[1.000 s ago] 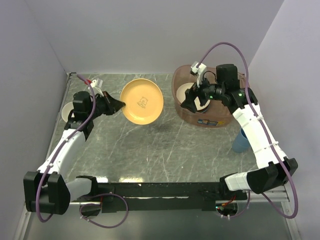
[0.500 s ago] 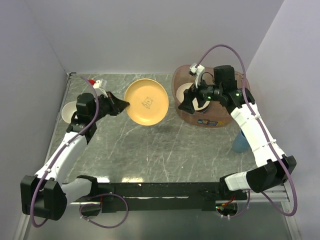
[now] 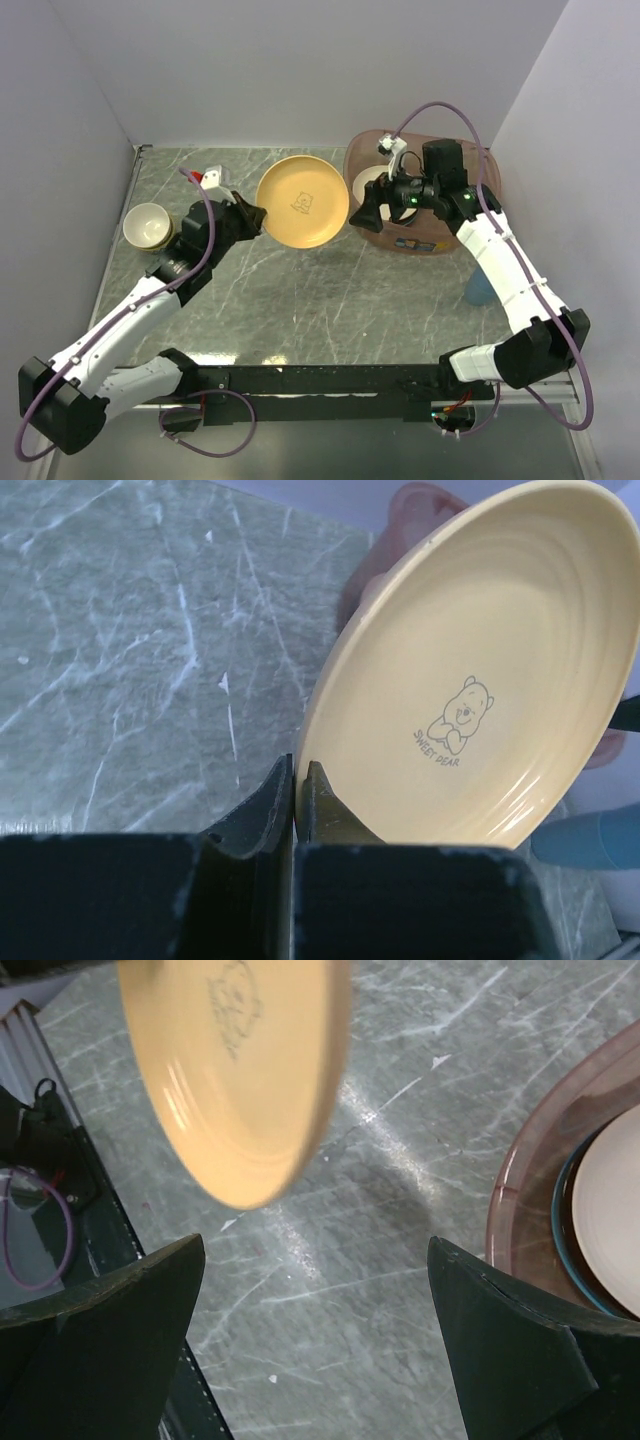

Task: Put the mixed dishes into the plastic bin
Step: Pick up the plate at the center of the board.

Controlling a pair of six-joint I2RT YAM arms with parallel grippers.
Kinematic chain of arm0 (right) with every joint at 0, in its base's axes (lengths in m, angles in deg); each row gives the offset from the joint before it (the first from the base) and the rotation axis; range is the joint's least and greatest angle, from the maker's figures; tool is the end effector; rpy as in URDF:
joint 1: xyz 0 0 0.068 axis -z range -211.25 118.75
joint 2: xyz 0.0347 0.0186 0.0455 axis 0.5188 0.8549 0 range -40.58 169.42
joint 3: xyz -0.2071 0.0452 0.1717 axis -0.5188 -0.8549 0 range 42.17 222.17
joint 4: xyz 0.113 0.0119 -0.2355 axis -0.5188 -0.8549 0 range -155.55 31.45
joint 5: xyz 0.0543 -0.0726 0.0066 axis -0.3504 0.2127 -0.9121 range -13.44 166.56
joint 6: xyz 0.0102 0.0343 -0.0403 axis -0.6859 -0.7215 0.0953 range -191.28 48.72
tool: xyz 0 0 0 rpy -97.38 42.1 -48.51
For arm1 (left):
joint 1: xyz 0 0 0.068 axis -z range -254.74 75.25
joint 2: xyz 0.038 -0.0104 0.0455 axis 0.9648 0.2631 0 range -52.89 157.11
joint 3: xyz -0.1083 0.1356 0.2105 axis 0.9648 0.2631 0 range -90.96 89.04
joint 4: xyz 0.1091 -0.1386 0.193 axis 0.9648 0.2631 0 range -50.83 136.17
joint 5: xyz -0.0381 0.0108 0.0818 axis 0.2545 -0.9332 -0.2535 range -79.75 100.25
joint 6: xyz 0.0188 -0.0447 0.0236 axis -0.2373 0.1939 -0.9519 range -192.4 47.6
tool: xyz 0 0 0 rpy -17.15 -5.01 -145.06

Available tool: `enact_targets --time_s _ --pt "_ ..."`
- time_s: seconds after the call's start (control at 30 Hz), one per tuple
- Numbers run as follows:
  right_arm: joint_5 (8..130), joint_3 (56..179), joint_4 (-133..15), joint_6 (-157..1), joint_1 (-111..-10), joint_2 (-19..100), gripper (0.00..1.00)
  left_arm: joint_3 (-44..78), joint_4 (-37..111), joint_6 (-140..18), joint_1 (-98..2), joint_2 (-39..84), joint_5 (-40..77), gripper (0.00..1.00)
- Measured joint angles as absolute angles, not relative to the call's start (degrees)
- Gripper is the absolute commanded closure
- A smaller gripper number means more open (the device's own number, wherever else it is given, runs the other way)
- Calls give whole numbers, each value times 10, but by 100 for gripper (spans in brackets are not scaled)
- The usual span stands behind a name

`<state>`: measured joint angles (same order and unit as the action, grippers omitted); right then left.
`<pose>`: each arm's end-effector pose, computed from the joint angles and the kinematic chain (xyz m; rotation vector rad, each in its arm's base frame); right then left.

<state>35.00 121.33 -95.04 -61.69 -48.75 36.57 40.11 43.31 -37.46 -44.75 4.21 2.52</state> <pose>0.2666 0.1088 0.3825 -0.8911 1.9255 0.8633 0.2054 -0.1130 0.3364 -0.1787 1.8287 -0.6884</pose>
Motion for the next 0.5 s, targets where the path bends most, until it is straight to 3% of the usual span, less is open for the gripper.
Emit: enact_targets --time_s 0.5 --pt "371 1171 -867 -717 -488 356 0 364 473 -323 -339 79 -112 99"
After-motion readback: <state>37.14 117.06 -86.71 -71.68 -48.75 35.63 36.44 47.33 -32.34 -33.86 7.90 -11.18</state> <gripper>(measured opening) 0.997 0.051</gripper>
